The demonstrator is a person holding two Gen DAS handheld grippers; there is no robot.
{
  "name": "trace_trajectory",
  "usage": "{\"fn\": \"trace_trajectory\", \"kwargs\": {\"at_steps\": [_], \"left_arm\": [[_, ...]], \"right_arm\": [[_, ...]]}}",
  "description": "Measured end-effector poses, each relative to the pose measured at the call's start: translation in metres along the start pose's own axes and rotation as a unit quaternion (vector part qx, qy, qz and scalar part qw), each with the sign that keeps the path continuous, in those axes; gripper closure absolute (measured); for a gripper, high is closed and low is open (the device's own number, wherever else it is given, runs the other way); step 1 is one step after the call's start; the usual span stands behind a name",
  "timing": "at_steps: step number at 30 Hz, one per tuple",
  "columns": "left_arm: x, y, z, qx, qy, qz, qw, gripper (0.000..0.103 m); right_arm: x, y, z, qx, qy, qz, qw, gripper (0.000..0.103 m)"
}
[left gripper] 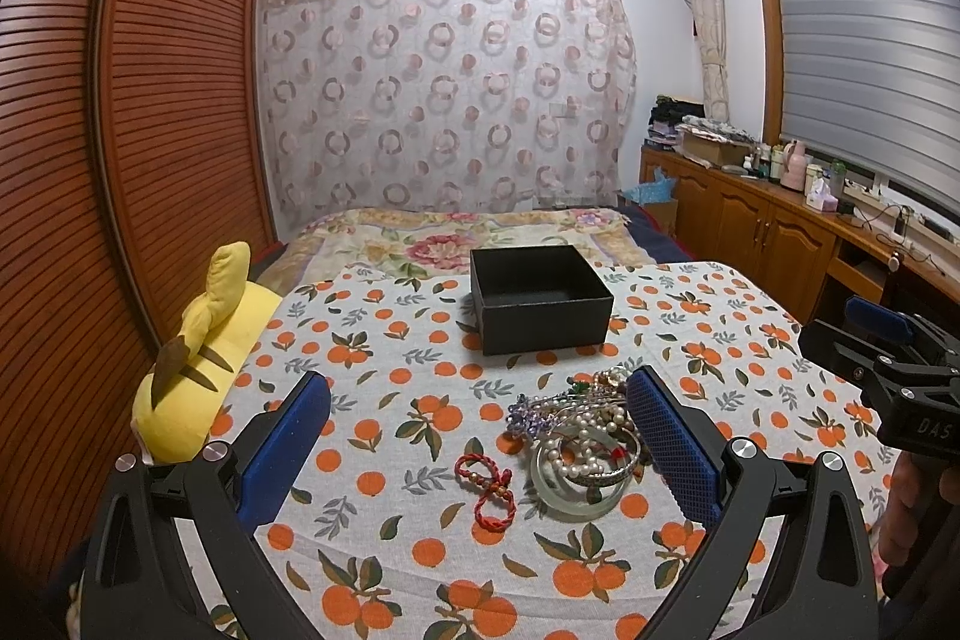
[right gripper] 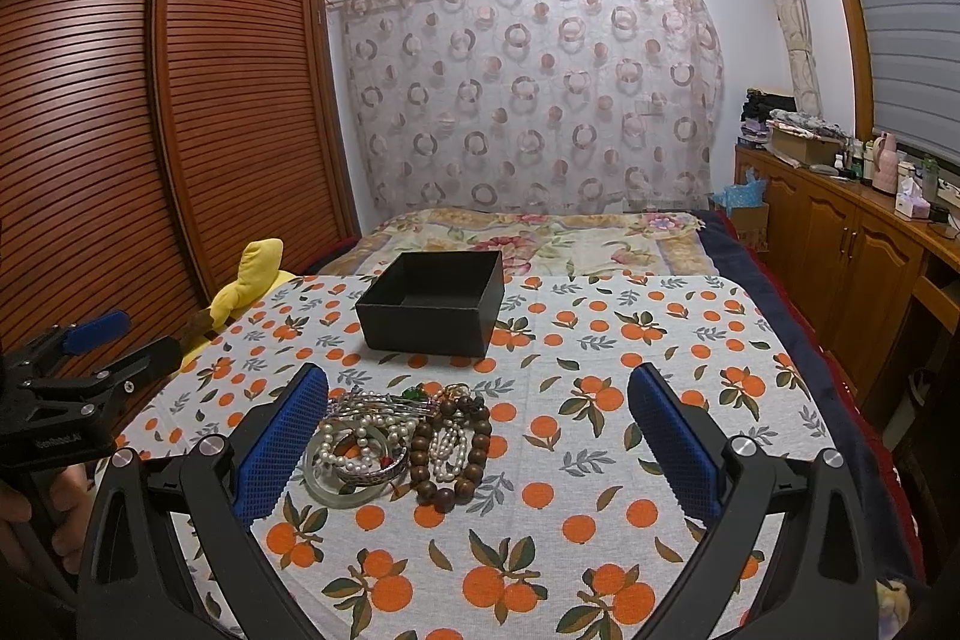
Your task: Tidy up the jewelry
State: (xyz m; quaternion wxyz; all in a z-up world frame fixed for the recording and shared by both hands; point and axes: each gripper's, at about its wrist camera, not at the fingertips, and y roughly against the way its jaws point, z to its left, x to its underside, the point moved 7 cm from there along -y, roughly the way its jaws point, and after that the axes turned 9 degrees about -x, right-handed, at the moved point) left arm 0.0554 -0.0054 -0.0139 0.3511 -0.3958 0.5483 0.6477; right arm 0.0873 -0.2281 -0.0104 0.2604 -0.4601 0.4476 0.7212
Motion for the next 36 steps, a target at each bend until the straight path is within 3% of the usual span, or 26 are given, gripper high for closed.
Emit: {"fn": "trace_trajectory", "kwargs": {"at_steps": [18, 29, 36], "left_arm": [[0.004, 0.001, 0.0, 0.002, 0.002, 0.009, 1.0, 0.007], [0.036, -0.034, 0.022, 0.015, 0.012, 0.058, 0.9981, 0.007], [0.054, -0.054, 0.025, 0.031, 0.005, 0.091, 0.9954, 0.007]], "right_arm": [[0.008, -0.012, 0.005, -0.014, 0.0, 0.014, 1.0, 0.002], [0.02, -0.031, 0.016, -0.046, 0.014, 0.045, 0.998, 0.002], [0.026, -0.043, 0.019, -0.062, 0.019, 0.065, 0.996, 0.013]]}}
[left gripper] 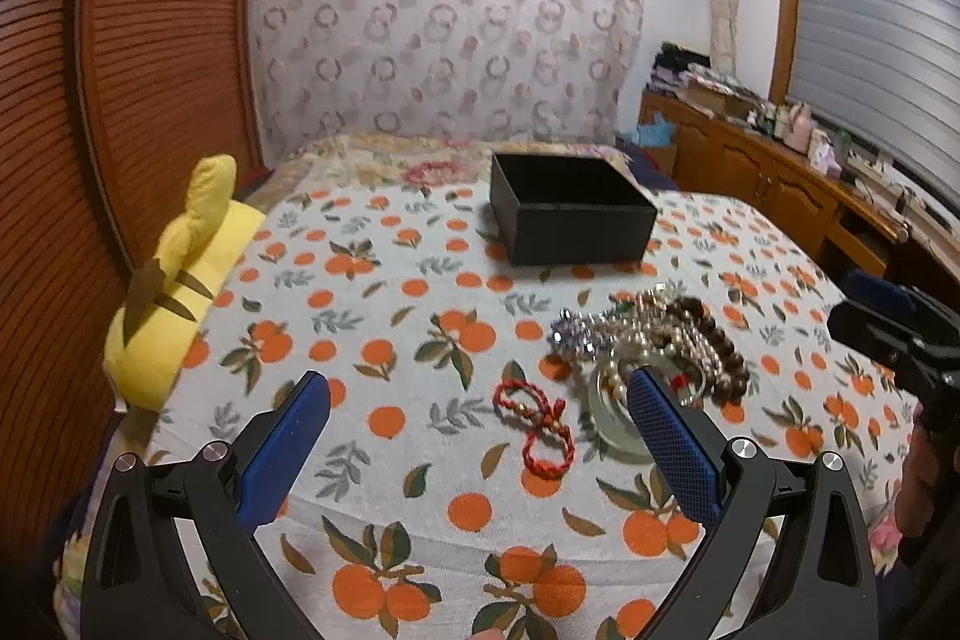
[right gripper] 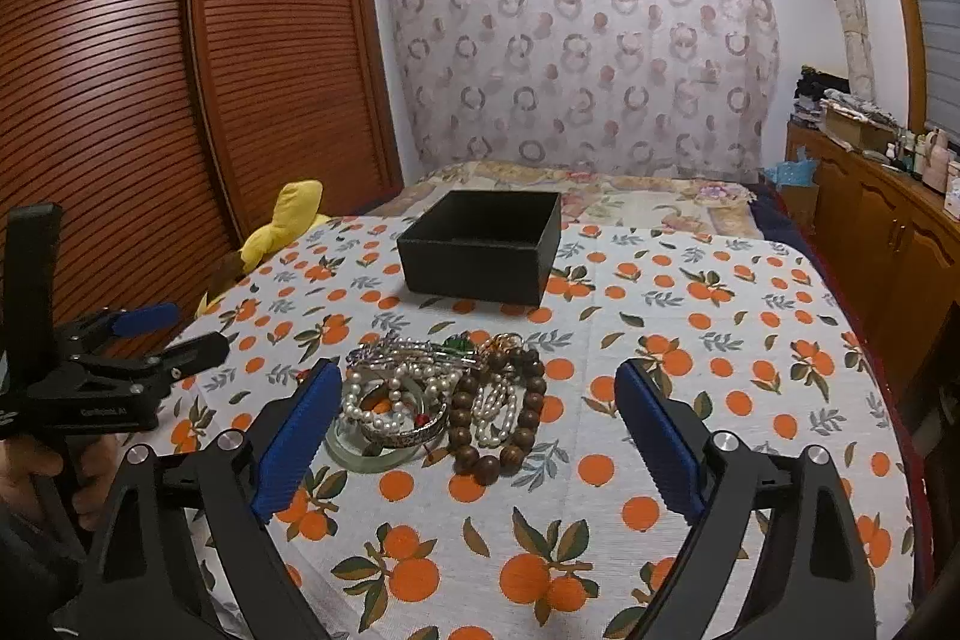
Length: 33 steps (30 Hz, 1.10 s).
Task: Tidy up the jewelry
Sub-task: 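Grasp the red beaded bracelet with the left tool while the right tool approaches the pile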
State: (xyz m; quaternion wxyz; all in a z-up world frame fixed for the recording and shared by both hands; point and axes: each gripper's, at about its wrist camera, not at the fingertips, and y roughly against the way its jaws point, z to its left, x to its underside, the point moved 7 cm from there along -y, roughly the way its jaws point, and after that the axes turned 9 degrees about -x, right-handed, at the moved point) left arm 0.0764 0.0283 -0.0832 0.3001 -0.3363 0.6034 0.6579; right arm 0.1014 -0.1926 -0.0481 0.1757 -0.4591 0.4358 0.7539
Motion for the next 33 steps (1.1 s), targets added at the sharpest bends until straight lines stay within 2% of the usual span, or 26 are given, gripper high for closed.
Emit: {"fn": "trace_trajectory", "kwargs": {"at_steps": [7, 11, 15, 19, 25, 27, 28, 29, 33], "left_arm": [[0.014, -0.02, -0.012, 0.029, -0.014, 0.039, 0.9987, 0.009], [0.02, -0.029, -0.023, 0.053, -0.021, 0.062, 0.9964, 0.03], [0.024, -0.039, -0.029, 0.066, -0.02, 0.078, 0.9945, 0.043], [0.026, -0.053, -0.033, 0.087, -0.008, 0.105, 0.9906, 0.065], [0.027, -0.068, -0.035, 0.085, 0.0, 0.125, 0.9885, 0.07], [0.027, -0.069, -0.035, 0.073, -0.006, 0.125, 0.9894, 0.075], [0.026, -0.069, -0.035, 0.07, -0.009, 0.125, 0.9897, 0.08], [0.027, -0.069, -0.035, 0.069, -0.013, 0.125, 0.9897, 0.095], [0.028, -0.065, -0.028, 0.073, -0.011, 0.12, 0.99, 0.097]], "right_arm": [[0.002, -0.01, 0.003, -0.01, 0.013, 0.014, 1.0, 0.021], [0.003, -0.013, 0.0, -0.009, 0.012, 0.016, 1.0, 0.021], [0.007, -0.018, -0.001, -0.009, 0.013, 0.022, 1.0, 0.021], [0.01, -0.024, 0.001, -0.014, 0.017, 0.031, 0.999, 0.021], [0.011, -0.031, 0.008, -0.023, 0.027, 0.037, 0.999, 0.021], [0.012, -0.034, 0.012, -0.027, 0.034, 0.042, 0.998, 0.021], [0.012, -0.036, 0.014, -0.029, 0.038, 0.043, 0.998, 0.021], [0.012, -0.037, 0.015, -0.03, 0.04, 0.045, 0.998, 0.021], [0.011, -0.044, 0.02, -0.038, 0.051, 0.056, 0.996, 0.022]]}}
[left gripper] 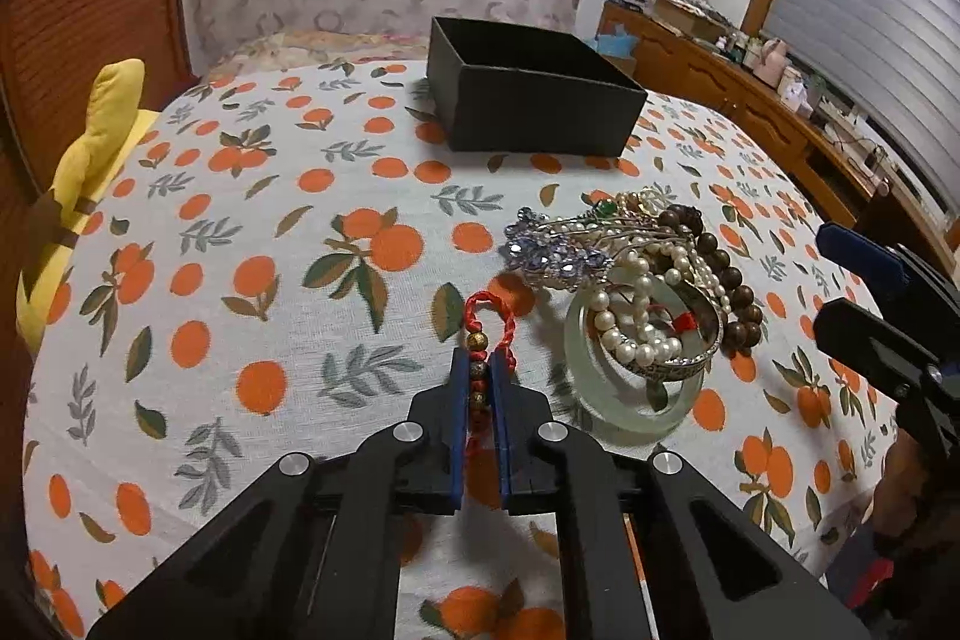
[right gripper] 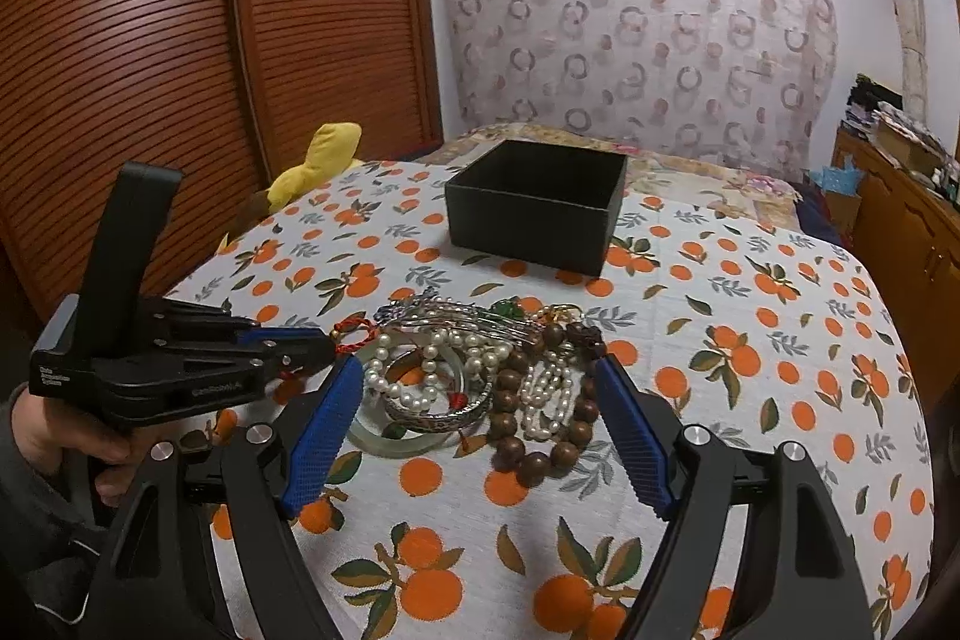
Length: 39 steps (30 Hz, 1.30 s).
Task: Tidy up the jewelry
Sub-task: 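Grasp the red beaded bracelet with the left tool while the right tool approaches the pile, then grasp the sparkly silver brooch with the right tool while the left tool lifts the red bracelet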
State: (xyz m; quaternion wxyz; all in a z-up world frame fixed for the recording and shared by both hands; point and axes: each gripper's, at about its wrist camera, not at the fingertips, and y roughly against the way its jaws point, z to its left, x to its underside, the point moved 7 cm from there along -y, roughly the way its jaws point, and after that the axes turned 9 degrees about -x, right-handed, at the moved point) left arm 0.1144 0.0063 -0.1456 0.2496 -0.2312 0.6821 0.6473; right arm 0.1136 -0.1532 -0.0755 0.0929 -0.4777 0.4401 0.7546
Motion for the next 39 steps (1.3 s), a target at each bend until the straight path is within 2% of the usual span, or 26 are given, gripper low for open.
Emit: {"fn": "trace_trajectory", "kwargs": {"at_steps": [6, 8, 12, 17, 28, 33, 34, 37, 39], "left_arm": [[-0.004, 0.014, 0.021, 0.004, 0.024, -0.022, 0.9995, 0.097], [-0.006, 0.02, 0.028, 0.005, 0.032, -0.03, 0.999, 0.097], [-0.009, 0.027, 0.039, 0.001, 0.042, -0.04, 0.9983, 0.097], [-0.011, 0.033, 0.047, -0.001, 0.05, -0.048, 0.9976, 0.097], [-0.008, 0.034, 0.056, -0.003, 0.059, -0.054, 0.9968, 0.097], [-0.007, 0.034, 0.057, -0.002, 0.059, -0.054, 0.9968, 0.097], [-0.008, 0.034, 0.057, -0.002, 0.058, -0.055, 0.9968, 0.097], [-0.009, 0.035, 0.056, -0.001, 0.056, -0.057, 0.9968, 0.097], [-0.011, 0.035, 0.056, -0.001, 0.056, -0.059, 0.9967, 0.097]], "right_arm": [[-0.008, -0.019, 0.01, -0.019, 0.022, 0.017, 0.999, 0.029], [-0.011, -0.029, 0.013, -0.03, 0.027, 0.028, 0.999, 0.037], [-0.017, -0.05, 0.023, -0.051, 0.044, 0.054, 0.996, 0.048], [-0.023, -0.074, 0.037, -0.064, 0.074, 0.083, 0.992, 0.048], [-0.017, -0.11, 0.042, -0.015, 0.15, 0.142, 0.978, 0.048], [-0.014, -0.118, 0.04, 0.008, 0.172, 0.152, 0.973, 0.048], [-0.014, -0.117, 0.039, 0.007, 0.172, 0.151, 0.973, 0.051], [-0.017, -0.112, 0.039, -0.002, 0.167, 0.145, 0.975, 0.073], [-0.021, -0.108, 0.038, -0.008, 0.161, 0.139, 0.977, 0.079]]}}
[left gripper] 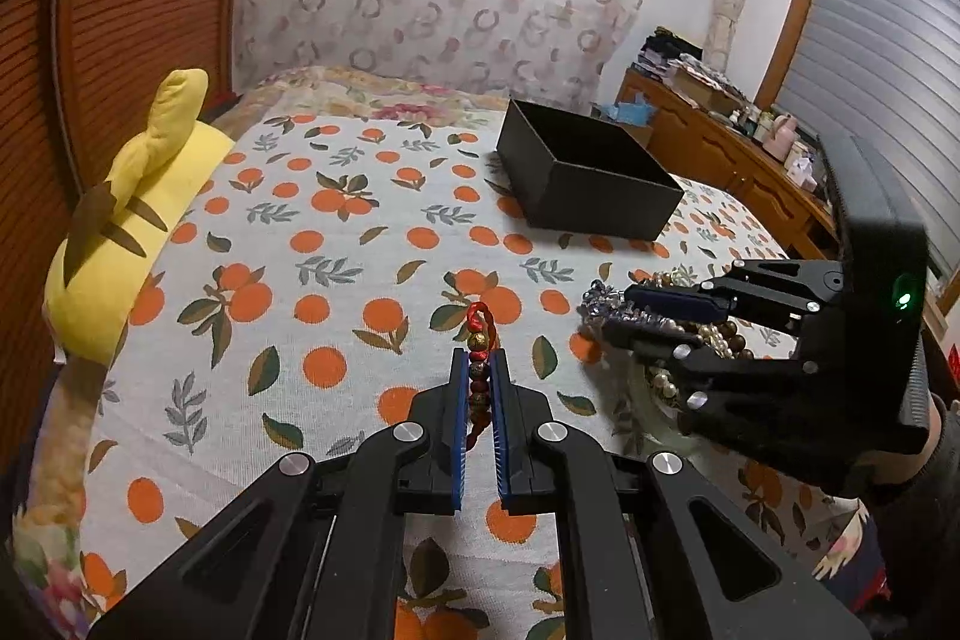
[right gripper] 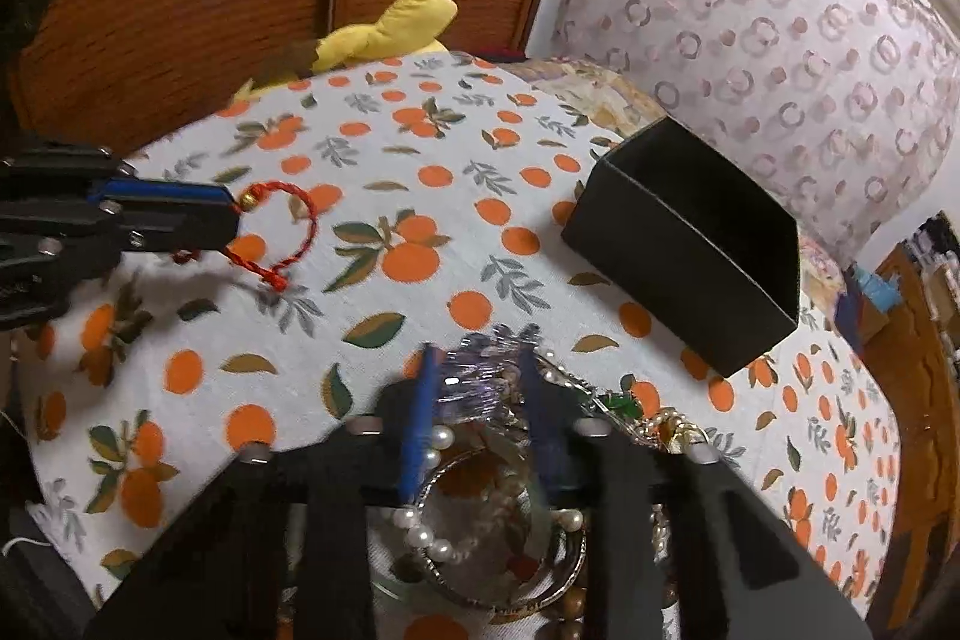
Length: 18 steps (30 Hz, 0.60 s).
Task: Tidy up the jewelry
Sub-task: 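Grasp the sparkly silver brooch with the right tool while the left tool lifts the red bracelet, then carry both held pieces over the black box and open both tools to drop them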
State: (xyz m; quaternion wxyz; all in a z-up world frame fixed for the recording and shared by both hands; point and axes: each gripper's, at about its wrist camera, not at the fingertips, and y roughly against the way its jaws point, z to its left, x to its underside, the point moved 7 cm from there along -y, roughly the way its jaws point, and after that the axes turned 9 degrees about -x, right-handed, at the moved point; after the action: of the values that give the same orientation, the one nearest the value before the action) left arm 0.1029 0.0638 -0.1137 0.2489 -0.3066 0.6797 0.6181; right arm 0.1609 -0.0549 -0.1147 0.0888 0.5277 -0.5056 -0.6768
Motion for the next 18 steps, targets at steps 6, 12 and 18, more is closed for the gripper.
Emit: {"fn": "trace_trajectory", "kwargs": {"at_steps": [6, 12, 18], "left_arm": [[-0.004, 0.002, -0.006, 0.003, -0.003, -0.004, 1.0, 0.097], [-0.011, -0.001, -0.013, 0.009, -0.009, -0.006, 0.9999, 0.097], [-0.024, -0.004, -0.022, 0.014, -0.019, -0.014, 0.9996, 0.097]], "right_arm": [[-0.009, 0.019, -0.009, -0.023, -0.02, -0.029, 0.999, 0.079], [-0.021, 0.044, -0.019, -0.053, -0.051, -0.067, 0.995, 0.079], [-0.03, 0.064, -0.038, -0.086, -0.089, -0.096, 0.988, 0.079]]}}
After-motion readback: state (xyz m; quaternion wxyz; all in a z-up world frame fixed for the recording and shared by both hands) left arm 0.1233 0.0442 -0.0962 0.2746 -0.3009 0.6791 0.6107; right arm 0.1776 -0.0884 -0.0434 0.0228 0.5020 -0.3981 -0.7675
